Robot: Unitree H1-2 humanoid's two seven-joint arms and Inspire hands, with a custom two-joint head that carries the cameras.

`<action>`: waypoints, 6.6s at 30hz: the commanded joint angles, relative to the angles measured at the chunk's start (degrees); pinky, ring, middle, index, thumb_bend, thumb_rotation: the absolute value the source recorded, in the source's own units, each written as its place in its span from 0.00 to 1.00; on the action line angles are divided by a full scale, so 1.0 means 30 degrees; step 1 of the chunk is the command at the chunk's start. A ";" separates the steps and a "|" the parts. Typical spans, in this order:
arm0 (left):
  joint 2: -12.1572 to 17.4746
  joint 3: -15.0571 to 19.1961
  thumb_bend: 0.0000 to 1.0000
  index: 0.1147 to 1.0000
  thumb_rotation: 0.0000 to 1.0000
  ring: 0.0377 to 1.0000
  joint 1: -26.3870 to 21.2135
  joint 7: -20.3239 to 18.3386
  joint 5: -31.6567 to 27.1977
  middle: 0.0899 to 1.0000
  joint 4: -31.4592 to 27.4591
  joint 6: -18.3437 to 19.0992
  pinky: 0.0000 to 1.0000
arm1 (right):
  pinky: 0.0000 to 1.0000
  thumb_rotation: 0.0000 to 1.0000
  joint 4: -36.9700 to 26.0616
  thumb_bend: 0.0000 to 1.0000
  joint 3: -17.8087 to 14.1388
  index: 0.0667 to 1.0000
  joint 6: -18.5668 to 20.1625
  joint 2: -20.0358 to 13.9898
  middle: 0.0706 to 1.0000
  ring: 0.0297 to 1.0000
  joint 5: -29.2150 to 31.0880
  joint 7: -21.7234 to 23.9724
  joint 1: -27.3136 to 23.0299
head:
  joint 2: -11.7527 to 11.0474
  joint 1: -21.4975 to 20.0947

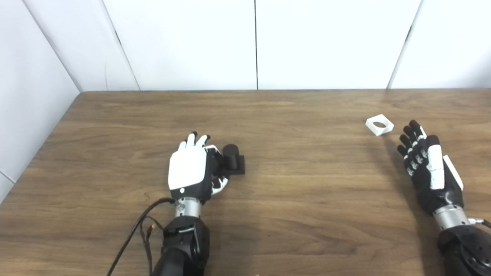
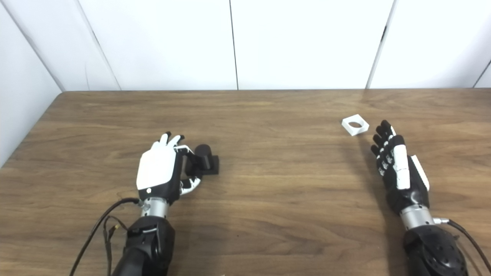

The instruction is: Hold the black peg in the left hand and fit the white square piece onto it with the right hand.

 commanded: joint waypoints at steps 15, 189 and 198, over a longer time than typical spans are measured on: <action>-0.0551 -0.1770 0.52 0.42 0.06 0.98 0.1623 -0.0537 0.0438 0.89 -0.0980 -0.0595 0.92 | 1.00 1.00 -0.0188 0.61 0.0010 1.00 -0.0384 0.0554 1.00 1.00 0.0167 -0.0070 0.0422 | 0.0196 -0.0275; -0.2730 0.0589 0.52 0.41 0.05 1.00 -0.1794 -1.4737 0.2569 0.96 -0.4718 -0.1164 1.00 | 1.00 1.00 -0.0210 0.61 -0.0245 1.00 0.0084 0.0010 1.00 1.00 0.0679 0.0138 0.0509 | 0.0929 0.0046; -0.2998 0.0582 0.52 0.41 0.05 1.00 -0.1640 -1.4444 0.2421 0.96 -0.4790 -0.0949 1.00 | 1.00 1.00 -0.0453 0.59 -0.0208 1.00 0.0277 -0.0091 1.00 1.00 0.0639 0.0169 0.0448 | 0.0982 -0.0061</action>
